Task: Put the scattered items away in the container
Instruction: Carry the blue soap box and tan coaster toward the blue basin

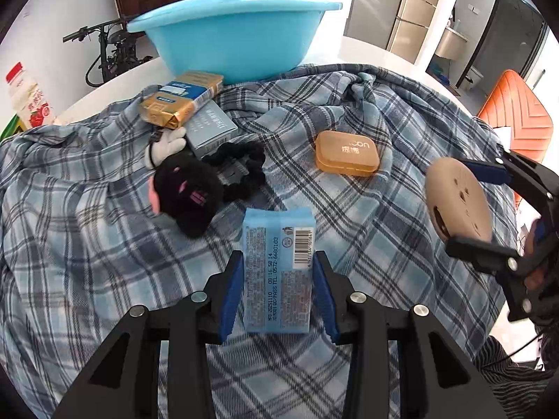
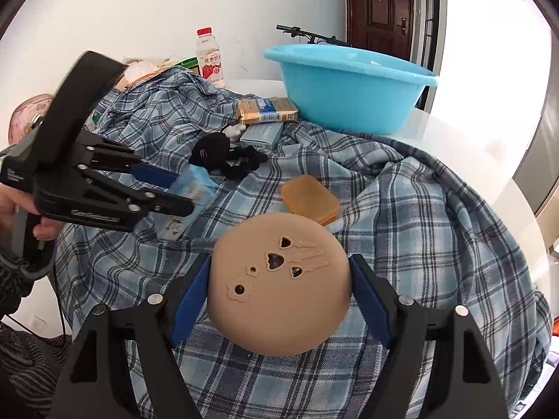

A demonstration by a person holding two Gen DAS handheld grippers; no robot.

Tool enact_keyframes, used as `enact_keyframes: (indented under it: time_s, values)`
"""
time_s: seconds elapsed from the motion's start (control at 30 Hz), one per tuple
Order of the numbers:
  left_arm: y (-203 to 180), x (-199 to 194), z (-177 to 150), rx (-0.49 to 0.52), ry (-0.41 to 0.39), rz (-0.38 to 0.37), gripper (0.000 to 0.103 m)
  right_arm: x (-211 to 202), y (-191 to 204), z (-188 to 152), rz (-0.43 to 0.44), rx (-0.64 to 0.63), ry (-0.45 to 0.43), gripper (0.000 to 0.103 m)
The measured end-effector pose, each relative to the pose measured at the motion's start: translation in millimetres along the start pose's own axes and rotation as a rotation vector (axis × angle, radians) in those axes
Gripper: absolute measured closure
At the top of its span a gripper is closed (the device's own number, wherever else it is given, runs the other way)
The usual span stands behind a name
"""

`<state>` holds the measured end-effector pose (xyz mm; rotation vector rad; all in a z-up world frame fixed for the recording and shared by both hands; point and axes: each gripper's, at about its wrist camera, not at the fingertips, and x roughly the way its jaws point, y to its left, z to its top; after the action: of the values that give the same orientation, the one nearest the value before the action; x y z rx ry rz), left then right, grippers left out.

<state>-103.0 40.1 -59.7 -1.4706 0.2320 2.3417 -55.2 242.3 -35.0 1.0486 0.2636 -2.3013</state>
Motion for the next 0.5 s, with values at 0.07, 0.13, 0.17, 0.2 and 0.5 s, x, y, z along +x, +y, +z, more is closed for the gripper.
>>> enact_keyframes:
  time_s: [0.07, 0.13, 0.17, 0.2, 0.5]
  values:
    - [-1.1, 9.0, 2.9, 0.005, 0.01, 0.015, 0.062, -0.7, -3.6, -0.3, 0.001, 0.01, -0.004, 0.026]
    - [-1.3, 17.3, 3.7, 0.003, 0.022, 0.022, 0.062, -1.5, -7.9, 0.0, 0.003, 0.023, -0.006, 0.026]
    - [-1.0, 21.3, 4.1, 0.0, 0.03, 0.022, 0.062, -2.0, -10.3, 0.1, 0.005, 0.03, -0.007, 0.026]
    - [-0.3, 25.2, 3.9, -0.005, 0.04, 0.019, 0.062, -2.6, -12.6, 0.1, 0.006, 0.038, -0.009, 0.026]
    - [-2.1, 25.7, 0.9, 0.022, -0.016, 0.042, 0.062, -0.9, -24.4, -0.3, 0.013, 0.08, -0.007, 0.026]
